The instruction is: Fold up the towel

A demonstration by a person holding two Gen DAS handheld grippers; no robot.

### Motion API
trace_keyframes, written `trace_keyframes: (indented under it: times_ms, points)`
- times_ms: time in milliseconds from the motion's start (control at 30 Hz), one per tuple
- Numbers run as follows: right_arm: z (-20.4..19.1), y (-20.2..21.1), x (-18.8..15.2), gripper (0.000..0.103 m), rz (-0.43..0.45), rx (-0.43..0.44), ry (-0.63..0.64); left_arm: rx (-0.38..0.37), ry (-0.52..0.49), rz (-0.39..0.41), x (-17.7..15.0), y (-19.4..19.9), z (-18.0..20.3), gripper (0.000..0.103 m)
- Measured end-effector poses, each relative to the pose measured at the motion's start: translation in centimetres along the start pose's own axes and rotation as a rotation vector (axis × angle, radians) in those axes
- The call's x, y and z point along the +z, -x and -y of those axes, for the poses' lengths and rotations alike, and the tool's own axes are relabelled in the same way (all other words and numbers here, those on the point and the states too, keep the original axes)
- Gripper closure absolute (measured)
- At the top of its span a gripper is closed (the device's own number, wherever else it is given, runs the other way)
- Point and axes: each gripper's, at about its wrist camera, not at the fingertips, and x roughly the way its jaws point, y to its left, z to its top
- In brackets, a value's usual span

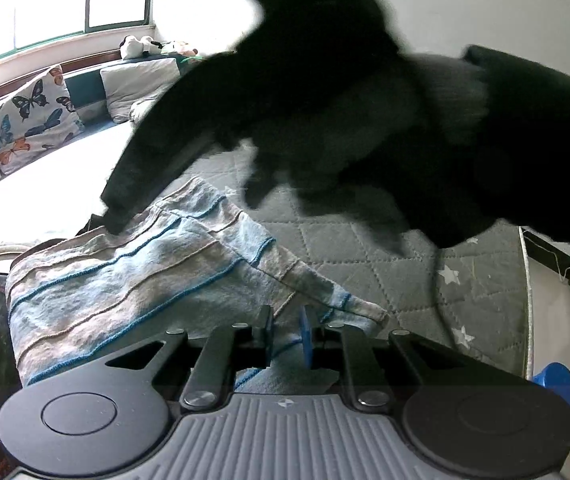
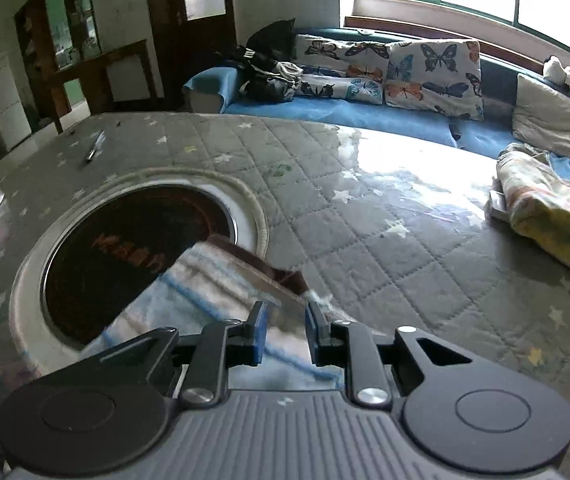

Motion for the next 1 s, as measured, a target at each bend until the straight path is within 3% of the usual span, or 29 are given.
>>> trace_keyframes:
  times_ms: [200,400,633,1000]
  points:
    - [-0.7,0.7,-2.4,0.08,-0.049,-0.012,0.015,0.02,0.005,-0.001,-0.1,0.6,0.3,0.075]
    - [-0.8,2.0,-3.7,0.079,-0.036,-0.02,-0.012,0.046,0.01,0.003,-0.2,1.5,0.8,0.068]
    - [-1.3,3.5,-5.7,0.079,-0.028,-0.028,-0.045,0.069,0.023,0.004,0.9,1.3,-0.9,0.067]
    - [-2.6,7.1,-9.8,0.079,0.002,-0.072,-0.098,0.104,0.072,-0.001,-0.5,3.3,-2.1,0.068]
